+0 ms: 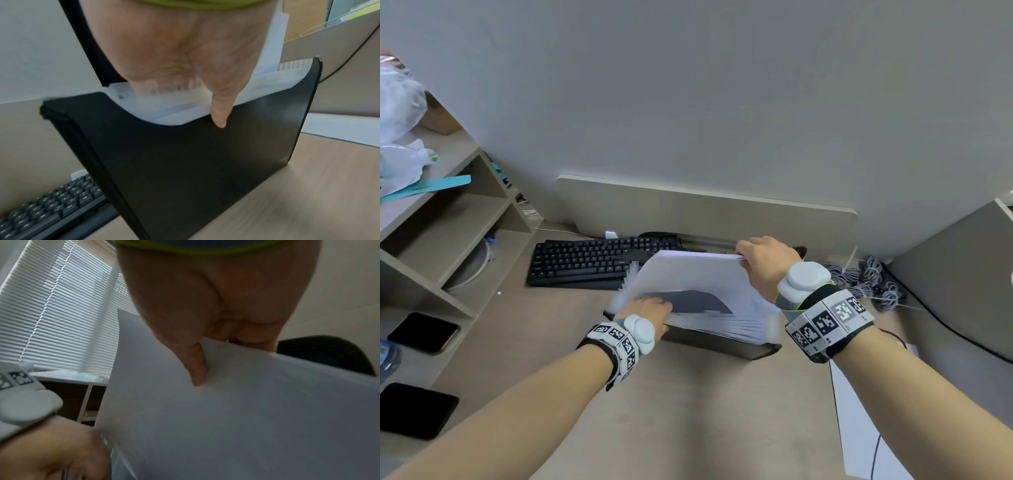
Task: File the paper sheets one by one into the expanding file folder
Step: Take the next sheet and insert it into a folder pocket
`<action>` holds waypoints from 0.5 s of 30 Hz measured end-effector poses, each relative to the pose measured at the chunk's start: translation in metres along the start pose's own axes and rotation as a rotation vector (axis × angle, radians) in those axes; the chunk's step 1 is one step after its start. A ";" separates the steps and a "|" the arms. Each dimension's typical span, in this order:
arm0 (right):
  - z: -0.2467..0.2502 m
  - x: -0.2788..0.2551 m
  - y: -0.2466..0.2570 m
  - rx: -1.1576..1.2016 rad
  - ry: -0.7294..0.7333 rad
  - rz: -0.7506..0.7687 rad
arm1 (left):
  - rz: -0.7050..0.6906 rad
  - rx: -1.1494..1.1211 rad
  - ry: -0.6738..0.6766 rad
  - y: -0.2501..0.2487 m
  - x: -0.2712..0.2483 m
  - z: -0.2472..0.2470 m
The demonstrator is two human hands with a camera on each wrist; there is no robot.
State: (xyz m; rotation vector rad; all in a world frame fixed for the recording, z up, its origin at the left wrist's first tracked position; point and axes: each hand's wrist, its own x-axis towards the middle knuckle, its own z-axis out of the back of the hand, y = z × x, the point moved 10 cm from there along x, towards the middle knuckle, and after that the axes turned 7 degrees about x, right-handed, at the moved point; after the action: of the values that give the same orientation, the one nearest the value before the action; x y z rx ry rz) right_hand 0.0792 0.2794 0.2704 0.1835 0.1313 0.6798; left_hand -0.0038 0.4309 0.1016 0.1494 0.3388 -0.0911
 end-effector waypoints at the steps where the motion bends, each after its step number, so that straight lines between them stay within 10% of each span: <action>1: -0.003 0.001 0.002 -0.021 0.024 0.007 | 0.009 0.012 -0.007 0.002 -0.001 0.001; 15: -0.038 0.017 0.022 -0.115 0.111 -0.005 | 0.028 0.098 -0.059 0.001 -0.007 -0.001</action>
State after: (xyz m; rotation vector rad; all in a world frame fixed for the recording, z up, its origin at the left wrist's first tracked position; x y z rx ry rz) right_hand 0.0727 0.3116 0.2372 0.0351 0.1990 0.6903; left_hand -0.0102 0.4327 0.1029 0.2483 0.2734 -0.0846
